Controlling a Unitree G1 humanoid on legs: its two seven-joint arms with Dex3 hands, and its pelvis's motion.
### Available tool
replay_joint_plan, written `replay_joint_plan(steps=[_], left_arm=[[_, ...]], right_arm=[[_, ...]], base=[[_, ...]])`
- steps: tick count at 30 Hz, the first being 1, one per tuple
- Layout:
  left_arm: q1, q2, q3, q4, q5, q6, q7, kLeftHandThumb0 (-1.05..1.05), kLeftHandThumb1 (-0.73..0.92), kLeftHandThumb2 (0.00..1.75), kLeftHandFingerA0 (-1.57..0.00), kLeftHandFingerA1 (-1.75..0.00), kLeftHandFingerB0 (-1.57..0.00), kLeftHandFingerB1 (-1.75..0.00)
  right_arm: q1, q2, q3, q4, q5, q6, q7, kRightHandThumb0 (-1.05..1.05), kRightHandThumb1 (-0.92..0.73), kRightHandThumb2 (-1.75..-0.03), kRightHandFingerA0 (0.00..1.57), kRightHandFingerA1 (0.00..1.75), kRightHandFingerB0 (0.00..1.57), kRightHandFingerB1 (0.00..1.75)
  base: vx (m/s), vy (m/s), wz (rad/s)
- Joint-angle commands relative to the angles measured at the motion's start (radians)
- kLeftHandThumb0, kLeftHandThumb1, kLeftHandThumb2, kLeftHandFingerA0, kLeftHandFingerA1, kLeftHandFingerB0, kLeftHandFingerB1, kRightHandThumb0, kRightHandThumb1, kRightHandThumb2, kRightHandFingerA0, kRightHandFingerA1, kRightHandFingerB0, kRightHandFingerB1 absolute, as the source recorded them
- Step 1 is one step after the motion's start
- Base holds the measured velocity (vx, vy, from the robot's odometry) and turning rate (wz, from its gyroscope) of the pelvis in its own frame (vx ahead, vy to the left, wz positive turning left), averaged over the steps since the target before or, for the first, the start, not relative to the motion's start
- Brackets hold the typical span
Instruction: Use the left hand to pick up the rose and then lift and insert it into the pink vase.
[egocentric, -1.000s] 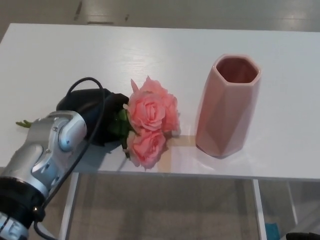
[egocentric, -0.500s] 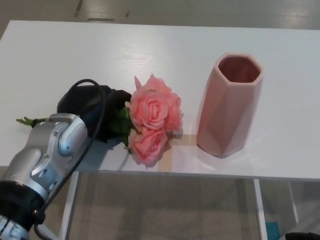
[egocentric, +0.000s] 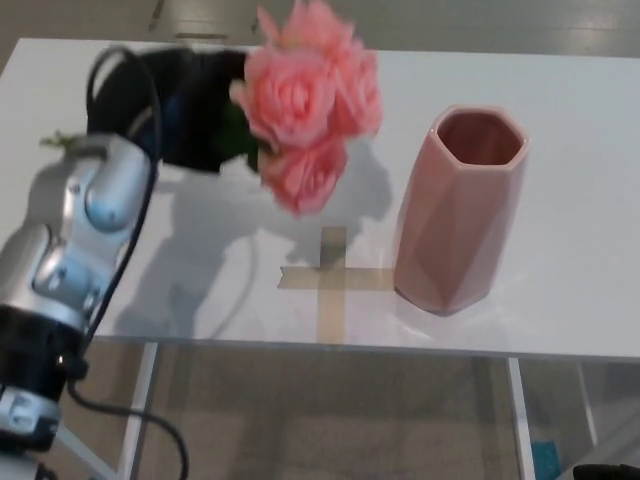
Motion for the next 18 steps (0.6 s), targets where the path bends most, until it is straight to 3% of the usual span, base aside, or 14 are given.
replay_joint_plan(steps=[1, 4, 8, 18], left_arm=[[-0.067, -0.036, 0.050, -0.037, -0.109, 0.039, -0.061, -0.19, 0.77, 0.65, -0.74, -1.53, -0.73, -1.06], [-0.109, -0.068, 0.087, -0.078, -0.160, 0.111, -0.107, -0.19, 0.79, 0.63, -0.76, -1.50, -0.71, -1.10], [-0.176, -0.129, 0.131, -0.146, -0.240, 0.227, -0.171, -0.19, 0.80, 0.63, -0.83, -1.42, -0.77, -0.99], [-0.197, -0.226, 0.124, -0.338, -0.320, 0.375, -0.250, -0.18, 0.83, 0.64, -0.91, -1.39, -0.76, -1.01]], right_arm=[[0.009, -0.002, -0.016, 0.006, 0.014, 0.017, 0.009, -0.30, -0.41, -0.82, 0.65, 0.65, 0.53, 0.59], [0.008, 0.000, -0.018, 0.005, 0.011, 0.015, 0.009, -0.30, -0.41, -0.82, 0.65, 0.65, 0.53, 0.59], [0.013, -0.003, -0.016, 0.004, 0.006, 0.011, 0.009, -0.30, -0.41, -0.82, 0.65, 0.65, 0.53, 0.59], [0.060, -0.003, -0.011, 0.001, -0.002, -0.004, 0.005, -0.31, -0.41, -0.82, 0.65, 0.66, 0.52, 0.58]], base=[[0.00, 0.000, 0.00], [0.00, 0.000, 0.00], [0.00, 0.000, 0.00], [0.00, 0.000, 0.00]])
